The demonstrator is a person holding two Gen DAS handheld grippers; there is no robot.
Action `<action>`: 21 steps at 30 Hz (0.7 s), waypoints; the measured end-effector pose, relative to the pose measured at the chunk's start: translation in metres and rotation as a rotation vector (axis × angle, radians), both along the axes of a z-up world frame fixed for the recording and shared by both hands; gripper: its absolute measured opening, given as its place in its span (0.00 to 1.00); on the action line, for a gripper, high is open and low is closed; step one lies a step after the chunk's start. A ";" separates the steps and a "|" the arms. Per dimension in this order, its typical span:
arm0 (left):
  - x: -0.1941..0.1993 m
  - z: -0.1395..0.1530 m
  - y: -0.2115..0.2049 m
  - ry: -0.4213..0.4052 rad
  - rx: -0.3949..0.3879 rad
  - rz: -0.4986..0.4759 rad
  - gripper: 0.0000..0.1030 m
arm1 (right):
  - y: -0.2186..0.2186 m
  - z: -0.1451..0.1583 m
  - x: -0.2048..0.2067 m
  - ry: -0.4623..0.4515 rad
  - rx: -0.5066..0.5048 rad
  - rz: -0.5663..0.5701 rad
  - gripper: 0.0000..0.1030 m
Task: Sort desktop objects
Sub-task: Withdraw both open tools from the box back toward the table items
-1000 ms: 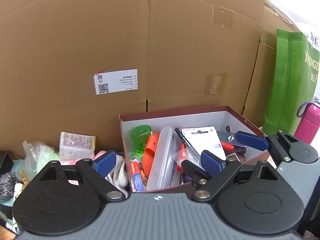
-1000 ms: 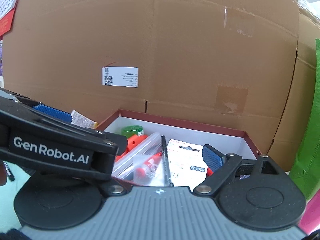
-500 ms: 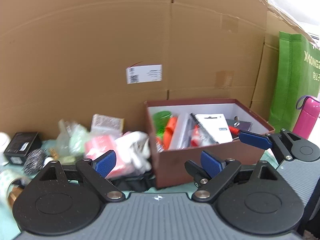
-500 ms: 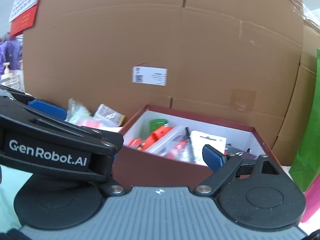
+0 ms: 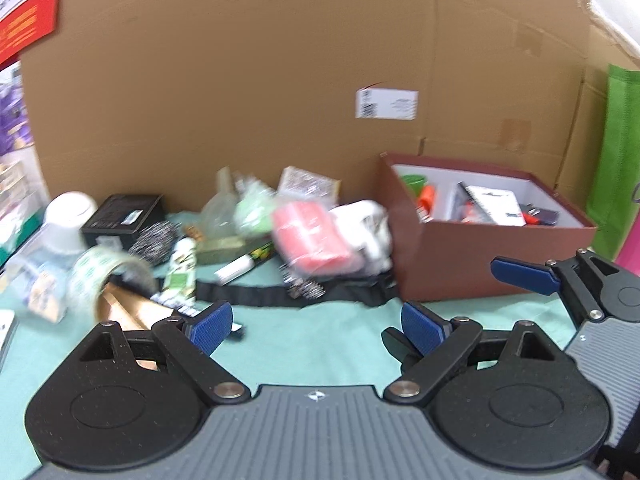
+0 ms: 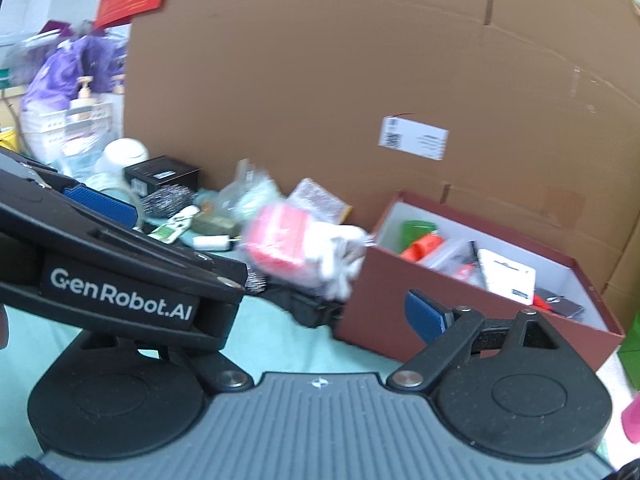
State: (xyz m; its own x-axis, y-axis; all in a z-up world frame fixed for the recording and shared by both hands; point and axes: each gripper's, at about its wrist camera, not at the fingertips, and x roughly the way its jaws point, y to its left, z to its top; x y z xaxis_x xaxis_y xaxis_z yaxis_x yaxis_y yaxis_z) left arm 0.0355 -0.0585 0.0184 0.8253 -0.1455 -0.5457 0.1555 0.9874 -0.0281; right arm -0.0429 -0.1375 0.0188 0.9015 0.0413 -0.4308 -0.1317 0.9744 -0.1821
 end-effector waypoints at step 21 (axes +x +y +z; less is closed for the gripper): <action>0.006 -0.040 0.109 0.084 -0.072 0.215 0.89 | 0.086 -0.028 0.017 0.094 -0.021 0.208 0.88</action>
State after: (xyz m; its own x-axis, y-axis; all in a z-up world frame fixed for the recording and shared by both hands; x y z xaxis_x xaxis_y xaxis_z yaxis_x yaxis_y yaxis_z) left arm 0.0412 0.0510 -0.0211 0.7936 -0.0125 -0.6083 -0.0639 0.9926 -0.1037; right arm -0.0260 -0.0516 -0.0097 0.8304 0.2124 -0.5151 -0.3469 0.9206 -0.1795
